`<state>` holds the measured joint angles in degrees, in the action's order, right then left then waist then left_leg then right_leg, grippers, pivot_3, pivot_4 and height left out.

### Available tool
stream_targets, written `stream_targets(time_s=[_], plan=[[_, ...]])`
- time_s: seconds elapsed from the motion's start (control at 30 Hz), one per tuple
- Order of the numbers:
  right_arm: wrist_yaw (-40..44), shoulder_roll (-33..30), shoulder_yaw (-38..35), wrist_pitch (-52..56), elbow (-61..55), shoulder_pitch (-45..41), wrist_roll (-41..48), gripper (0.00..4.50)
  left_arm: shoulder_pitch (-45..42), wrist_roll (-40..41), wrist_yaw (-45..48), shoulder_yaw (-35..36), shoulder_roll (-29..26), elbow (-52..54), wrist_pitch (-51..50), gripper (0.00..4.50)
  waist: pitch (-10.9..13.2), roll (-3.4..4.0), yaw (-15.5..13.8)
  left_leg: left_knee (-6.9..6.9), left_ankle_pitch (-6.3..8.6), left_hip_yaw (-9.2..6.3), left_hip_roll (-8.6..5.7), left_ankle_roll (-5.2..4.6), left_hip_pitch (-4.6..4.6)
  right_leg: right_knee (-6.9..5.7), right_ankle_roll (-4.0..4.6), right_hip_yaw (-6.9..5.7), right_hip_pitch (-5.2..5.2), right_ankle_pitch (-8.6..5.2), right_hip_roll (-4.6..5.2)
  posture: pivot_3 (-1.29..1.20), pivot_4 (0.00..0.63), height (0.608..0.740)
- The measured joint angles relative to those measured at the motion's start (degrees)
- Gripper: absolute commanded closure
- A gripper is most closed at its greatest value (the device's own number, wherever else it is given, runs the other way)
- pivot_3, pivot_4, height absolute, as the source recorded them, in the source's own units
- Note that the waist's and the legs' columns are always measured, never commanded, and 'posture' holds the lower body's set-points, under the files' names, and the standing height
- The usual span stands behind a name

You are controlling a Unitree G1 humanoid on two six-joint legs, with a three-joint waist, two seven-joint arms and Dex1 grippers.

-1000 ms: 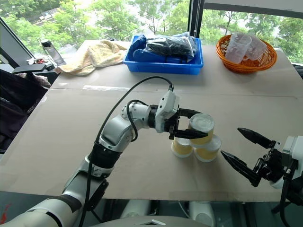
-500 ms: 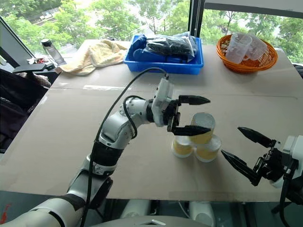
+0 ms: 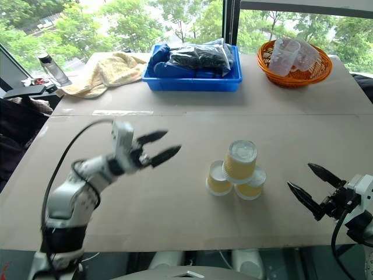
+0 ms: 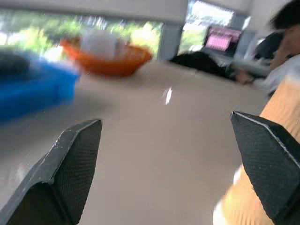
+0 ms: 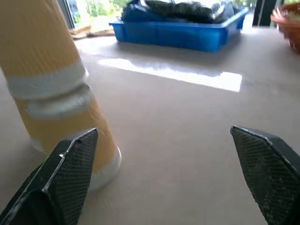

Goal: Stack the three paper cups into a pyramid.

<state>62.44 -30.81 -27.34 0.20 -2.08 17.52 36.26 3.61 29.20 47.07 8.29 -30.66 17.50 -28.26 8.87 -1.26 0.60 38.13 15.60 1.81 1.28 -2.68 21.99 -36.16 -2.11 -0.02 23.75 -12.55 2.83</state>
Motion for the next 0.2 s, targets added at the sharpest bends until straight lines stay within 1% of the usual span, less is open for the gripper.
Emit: stream_targets(time_s=[0.13, 0.17, 0.2], plan=[[3.89, -1.85, 2.03, -3.79, 5.45, -4.65, -2.4, 0.0, 7.12, -3.2, -0.83, -0.33, -0.79, 5.64, 3.76, 0.01, 0.03, 0.26, -1.71, 0.15, 0.0, 0.02, -0.13, 0.01, -0.07, 0.09, 0.06, -0.11, -0.24, -0.01, 0.44, 0.0, 0.15, 0.733], [4.94, -2.04, 2.39, -4.76, 6.92, -5.71, -2.88, 0.0, 8.67, -4.56, -1.17, -1.15, -0.81, 6.8, 5.34, 0.01, -0.01, 0.34, -1.93, 0.16, 0.0, 0.16, -0.11, 0.01, -0.08, 0.08, 0.05, -0.15, -0.31, -0.01, 0.83, 0.0, 0.15, 0.733], [5.55, -2.16, 2.77, -5.34, 8.08, -6.51, -3.26, 0.0, 9.56, -5.46, -1.48, -1.66, -0.67, 6.98, 6.29, 0.01, -0.04, 0.35, -2.02, 0.16, 0.0, 0.23, -0.09, 0.01, -0.08, 0.08, 0.05, -0.17, -0.33, -0.02, 0.9, 0.0, 0.15, 0.733]])
